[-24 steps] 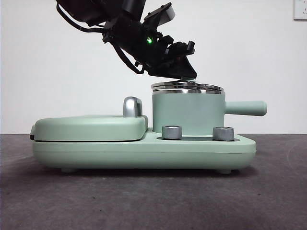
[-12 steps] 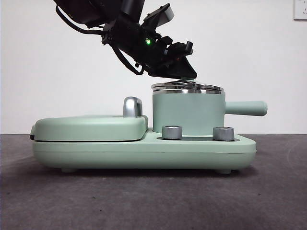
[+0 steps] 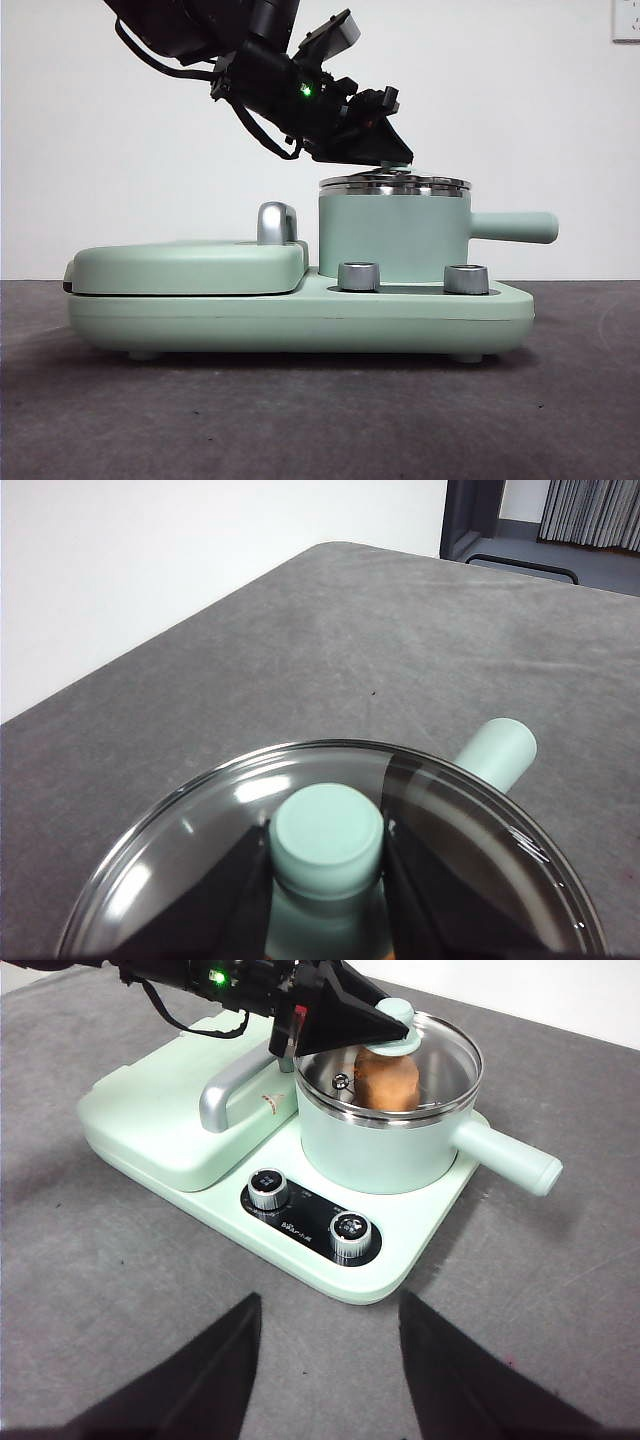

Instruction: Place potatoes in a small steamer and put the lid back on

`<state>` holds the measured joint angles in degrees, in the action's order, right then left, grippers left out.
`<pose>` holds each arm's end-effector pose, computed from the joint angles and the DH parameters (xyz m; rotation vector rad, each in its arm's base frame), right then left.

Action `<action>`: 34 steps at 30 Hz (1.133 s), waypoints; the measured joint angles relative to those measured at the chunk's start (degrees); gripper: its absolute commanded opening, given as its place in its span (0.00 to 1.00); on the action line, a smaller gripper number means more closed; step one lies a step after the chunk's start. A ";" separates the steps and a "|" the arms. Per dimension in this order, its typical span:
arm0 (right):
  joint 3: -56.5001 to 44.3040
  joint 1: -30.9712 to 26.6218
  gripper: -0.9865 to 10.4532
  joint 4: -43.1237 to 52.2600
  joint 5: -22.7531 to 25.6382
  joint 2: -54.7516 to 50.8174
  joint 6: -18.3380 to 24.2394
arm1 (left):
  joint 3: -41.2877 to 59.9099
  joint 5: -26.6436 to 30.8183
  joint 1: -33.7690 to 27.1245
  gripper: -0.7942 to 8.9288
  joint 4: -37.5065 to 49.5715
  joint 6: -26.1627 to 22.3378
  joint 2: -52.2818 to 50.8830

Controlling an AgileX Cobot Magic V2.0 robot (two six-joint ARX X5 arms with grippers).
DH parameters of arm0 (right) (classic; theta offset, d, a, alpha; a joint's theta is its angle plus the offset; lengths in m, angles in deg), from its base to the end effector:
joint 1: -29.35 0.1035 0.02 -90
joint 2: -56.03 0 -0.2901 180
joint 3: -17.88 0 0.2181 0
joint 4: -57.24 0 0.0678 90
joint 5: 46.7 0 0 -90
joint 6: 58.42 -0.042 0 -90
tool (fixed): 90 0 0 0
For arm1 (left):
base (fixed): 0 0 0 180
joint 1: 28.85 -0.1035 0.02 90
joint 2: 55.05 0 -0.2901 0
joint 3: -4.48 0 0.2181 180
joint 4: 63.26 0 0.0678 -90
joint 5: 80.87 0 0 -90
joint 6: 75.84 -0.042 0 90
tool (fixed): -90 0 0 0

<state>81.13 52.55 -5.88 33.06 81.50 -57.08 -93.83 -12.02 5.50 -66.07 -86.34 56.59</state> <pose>0.0238 0.0183 0.3152 -0.0730 0.4390 0.5792 0.3563 -0.2619 0.2931 0.2012 0.2021 -0.9864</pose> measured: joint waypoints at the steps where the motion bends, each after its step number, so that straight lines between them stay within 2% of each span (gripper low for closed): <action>1: 0.00 0.00 0.27 0.00 0.00 0.00 -0.15 | -0.02 -0.09 -0.09 0.09 0.04 0.02 0.04; 21: 0.00 0.00 0.27 0.00 1.25 0.00 -0.76 | -0.33 -1.62 -0.74 0.09 0.81 -0.02 0.94; 28: 0.00 0.00 0.27 0.00 1.22 0.00 -0.76 | -0.33 -1.77 -0.74 0.29 0.81 0.09 0.98; 32: 0.00 0.00 0.27 0.00 1.22 0.00 -0.76 | -0.39 -3.17 -0.74 0.32 0.46 0.26 1.44; 34: 0.00 0.00 0.27 -0.02 1.22 0.00 -0.76 | -0.42 -3.93 -0.77 0.37 0.55 0.26 1.49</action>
<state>81.13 52.55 -5.90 34.28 81.50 -57.84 -94.25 -15.95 4.73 -65.53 -86.08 58.07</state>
